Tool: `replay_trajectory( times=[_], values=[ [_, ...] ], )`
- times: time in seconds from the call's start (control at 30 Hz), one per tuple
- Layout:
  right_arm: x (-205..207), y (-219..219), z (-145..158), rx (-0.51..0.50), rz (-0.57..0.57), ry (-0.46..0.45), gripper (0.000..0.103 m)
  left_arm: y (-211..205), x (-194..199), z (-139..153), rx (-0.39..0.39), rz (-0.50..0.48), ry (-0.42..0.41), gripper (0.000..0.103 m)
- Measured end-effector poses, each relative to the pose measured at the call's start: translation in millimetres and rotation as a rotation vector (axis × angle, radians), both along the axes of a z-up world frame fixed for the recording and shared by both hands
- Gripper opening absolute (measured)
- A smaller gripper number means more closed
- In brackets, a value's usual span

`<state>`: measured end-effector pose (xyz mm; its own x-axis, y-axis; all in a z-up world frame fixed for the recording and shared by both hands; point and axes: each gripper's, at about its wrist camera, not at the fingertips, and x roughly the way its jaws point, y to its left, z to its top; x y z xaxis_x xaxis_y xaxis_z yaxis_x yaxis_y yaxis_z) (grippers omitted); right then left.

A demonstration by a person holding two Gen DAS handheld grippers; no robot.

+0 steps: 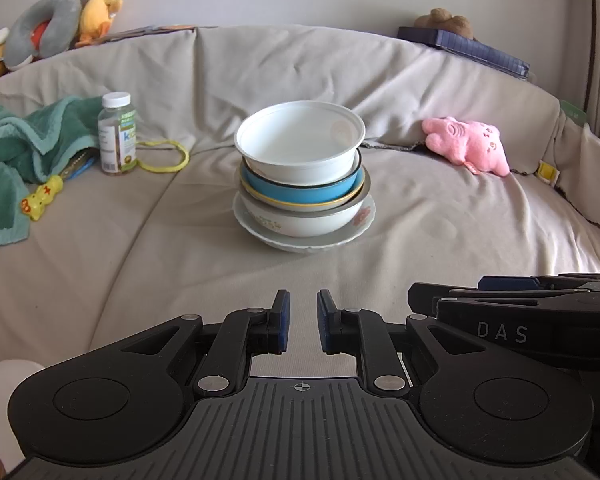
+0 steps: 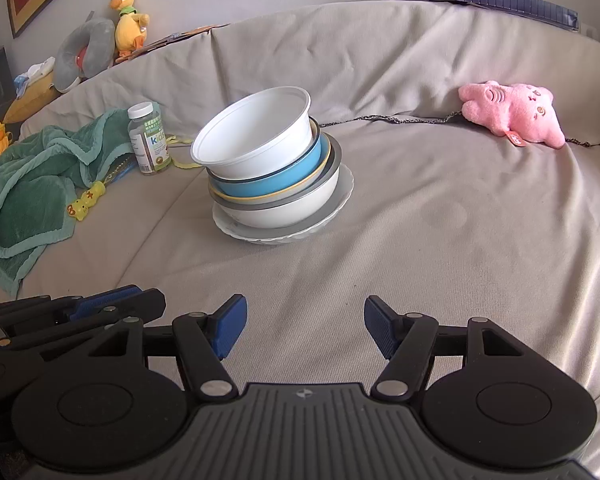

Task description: Organize plates and bowls

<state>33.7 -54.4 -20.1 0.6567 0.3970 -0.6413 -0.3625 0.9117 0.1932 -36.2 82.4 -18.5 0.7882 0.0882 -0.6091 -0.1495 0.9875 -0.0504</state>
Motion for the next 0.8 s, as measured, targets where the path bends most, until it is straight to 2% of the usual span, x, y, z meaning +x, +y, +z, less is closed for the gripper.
replay_trajectory(
  times=[0.8],
  values=[
    [0.3,0.5,0.3,0.000,0.000,0.001,0.066,-2.0,0.3,-0.8,-0.001,0.001,-0.004,0.018]
  ],
)
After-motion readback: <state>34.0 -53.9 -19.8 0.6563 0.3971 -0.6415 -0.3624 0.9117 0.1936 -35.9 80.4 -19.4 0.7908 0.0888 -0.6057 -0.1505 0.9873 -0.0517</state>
